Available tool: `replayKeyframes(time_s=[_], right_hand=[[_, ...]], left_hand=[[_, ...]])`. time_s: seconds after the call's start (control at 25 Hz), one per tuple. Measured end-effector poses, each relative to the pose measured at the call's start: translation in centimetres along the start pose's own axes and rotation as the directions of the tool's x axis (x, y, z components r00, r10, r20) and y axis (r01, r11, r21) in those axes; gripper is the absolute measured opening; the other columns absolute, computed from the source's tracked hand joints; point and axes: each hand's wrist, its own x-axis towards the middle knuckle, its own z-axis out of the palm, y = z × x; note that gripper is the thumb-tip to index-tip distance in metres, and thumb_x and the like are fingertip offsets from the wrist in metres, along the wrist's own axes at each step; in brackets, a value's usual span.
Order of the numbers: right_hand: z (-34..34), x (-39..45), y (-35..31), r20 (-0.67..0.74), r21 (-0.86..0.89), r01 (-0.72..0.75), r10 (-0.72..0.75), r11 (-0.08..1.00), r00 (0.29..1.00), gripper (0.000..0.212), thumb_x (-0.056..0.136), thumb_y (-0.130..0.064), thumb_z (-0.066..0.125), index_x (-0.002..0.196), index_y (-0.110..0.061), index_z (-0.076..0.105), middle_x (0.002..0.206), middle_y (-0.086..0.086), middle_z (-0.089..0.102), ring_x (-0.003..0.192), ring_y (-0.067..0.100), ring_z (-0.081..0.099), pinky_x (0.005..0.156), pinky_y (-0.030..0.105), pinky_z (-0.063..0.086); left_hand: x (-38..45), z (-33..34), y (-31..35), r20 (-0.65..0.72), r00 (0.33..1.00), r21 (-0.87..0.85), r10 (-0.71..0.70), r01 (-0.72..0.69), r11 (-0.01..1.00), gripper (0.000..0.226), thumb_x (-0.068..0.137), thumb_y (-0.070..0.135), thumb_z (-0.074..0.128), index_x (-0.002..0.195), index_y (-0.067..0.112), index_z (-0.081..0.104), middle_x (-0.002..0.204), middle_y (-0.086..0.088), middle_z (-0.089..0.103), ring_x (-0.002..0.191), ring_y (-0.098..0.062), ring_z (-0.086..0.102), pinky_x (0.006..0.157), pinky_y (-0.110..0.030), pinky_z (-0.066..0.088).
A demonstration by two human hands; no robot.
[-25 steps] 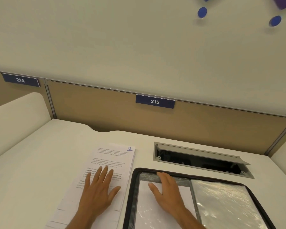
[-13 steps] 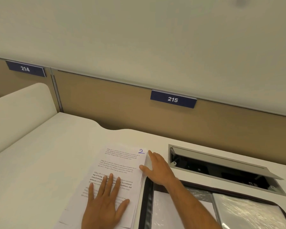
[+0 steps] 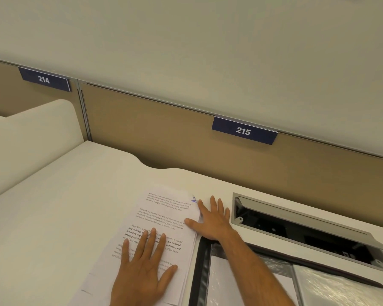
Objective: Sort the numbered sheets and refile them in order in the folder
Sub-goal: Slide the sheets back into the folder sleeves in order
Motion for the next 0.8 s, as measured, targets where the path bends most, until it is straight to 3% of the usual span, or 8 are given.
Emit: replayKeyframes(time_s=[0.08, 0.2, 0.32, 0.4, 0.48, 0.64, 0.72, 0.8], right_hand=[[0.0, -0.3, -0.3, -0.017, 0.032, 0.052, -0.051, 0.998, 0.999, 0.096, 0.084, -0.082, 0.041, 0.159, -0.037, 0.002, 0.165, 0.009, -0.021, 0.15, 0.033, -0.026, 0.119, 0.056, -0.013], [0.0, -0.7, -1.1, -0.121, 0.218, 0.15, -0.126, 0.964, 0.985, 0.09, 0.082, -0.074, 0.058, 0.157, -0.039, 0.02, 0.168, 0.006, -0.009, 0.153, 0.026, -0.017, 0.123, 0.05, -0.009], [0.6, -1.6, -2.5, -0.231, 0.386, 0.211, -0.128, 0.898, 0.964, 0.078, 0.078, -0.063, 0.072, 0.145, -0.034, 0.045, 0.165, -0.004, 0.018, 0.152, 0.019, 0.012, 0.124, 0.046, 0.018], [1.2, -2.5, -3.3, -0.282, 0.483, 0.224, -0.092, 0.847, 0.955, 0.066, 0.076, -0.057, 0.076, 0.133, -0.028, 0.059, 0.143, -0.007, 0.051, 0.13, 0.013, 0.047, 0.11, 0.039, 0.045], [1.7, -3.5, -3.9, -0.261, 0.557, 0.192, -0.05, 0.808, 0.964, 0.053, 0.078, -0.049, 0.079, 0.122, -0.023, 0.068, 0.118, -0.01, 0.069, 0.1, 0.009, 0.066, 0.088, 0.032, 0.059], [2.4, -5.7, -4.3, -0.141, 0.582, 0.104, -0.026, 0.806, 0.99, 0.035, 0.079, -0.036, 0.079, 0.111, -0.023, 0.075, 0.108, -0.008, 0.075, 0.088, 0.009, 0.071, 0.078, 0.025, 0.061], [2.7, -6.4, -4.4, -0.123, 0.559, 0.085, -0.019, 0.825, 0.992, 0.015, 0.081, -0.036, 0.078, 0.092, -0.027, 0.074, 0.092, -0.012, 0.073, 0.08, 0.005, 0.068, 0.071, 0.019, 0.058], [2.9, -7.1, -4.5, -0.125, 0.542, 0.065, 0.004, 0.838, 0.992, 0.014, 0.083, -0.037, 0.076, 0.076, -0.029, 0.066, 0.077, -0.015, 0.066, 0.071, 0.003, 0.063, 0.065, 0.016, 0.054]], left_hand=[[0.0, 0.0, 0.0, -0.005, 1.0, 0.006, 0.002, -0.002, 1.0, 0.079, 0.092, 0.075, 0.031, 0.147, 0.021, 0.049, 0.153, -0.006, 0.044, 0.142, -0.021, 0.031, 0.112, -0.059, 0.018], [0.0, 0.1, 0.0, -0.012, 1.0, 0.02, 0.003, -0.003, 1.0, 0.079, 0.092, 0.075, 0.031, 0.148, 0.021, 0.048, 0.154, -0.006, 0.043, 0.143, -0.021, 0.03, 0.111, -0.06, 0.019], [0.0, 0.2, -0.1, -0.01, 1.0, 0.019, 0.003, -0.003, 1.0, 0.079, 0.093, 0.075, 0.03, 0.148, 0.021, 0.047, 0.155, -0.006, 0.042, 0.143, -0.021, 0.03, 0.112, -0.06, 0.017], [-0.1, 0.2, -0.1, -0.011, 1.0, 0.025, 0.001, -0.001, 1.0, 0.079, 0.093, 0.074, 0.029, 0.149, 0.021, 0.047, 0.155, -0.006, 0.042, 0.143, -0.021, 0.03, 0.114, -0.059, 0.015], [-0.2, 0.1, -0.1, -0.01, 1.0, 0.027, -0.003, 0.003, 1.0, 0.079, 0.093, 0.075, 0.029, 0.15, 0.022, 0.045, 0.156, -0.005, 0.041, 0.144, -0.02, 0.029, 0.114, -0.059, 0.014], [-0.2, 0.0, -0.2, 0.006, 1.0, 0.026, -0.011, 0.011, 1.0, 0.079, 0.092, 0.075, 0.03, 0.15, 0.024, 0.044, 0.156, -0.005, 0.04, 0.148, -0.02, 0.022, 0.116, -0.058, 0.012], [-0.1, 0.0, -0.3, 0.016, 1.0, 0.009, -0.023, 0.023, 1.0, 0.08, 0.091, 0.077, 0.03, 0.151, 0.025, 0.043, 0.156, -0.004, 0.04, 0.152, -0.015, 0.009, 0.118, -0.055, 0.007], [-0.1, 0.0, -0.4, 0.023, 0.999, -0.019, -0.04, 0.04, 0.999, 0.081, 0.09, 0.078, 0.03, 0.15, 0.025, 0.044, 0.155, -0.004, 0.041, 0.153, -0.01, -0.003, 0.119, -0.052, 0.001]])
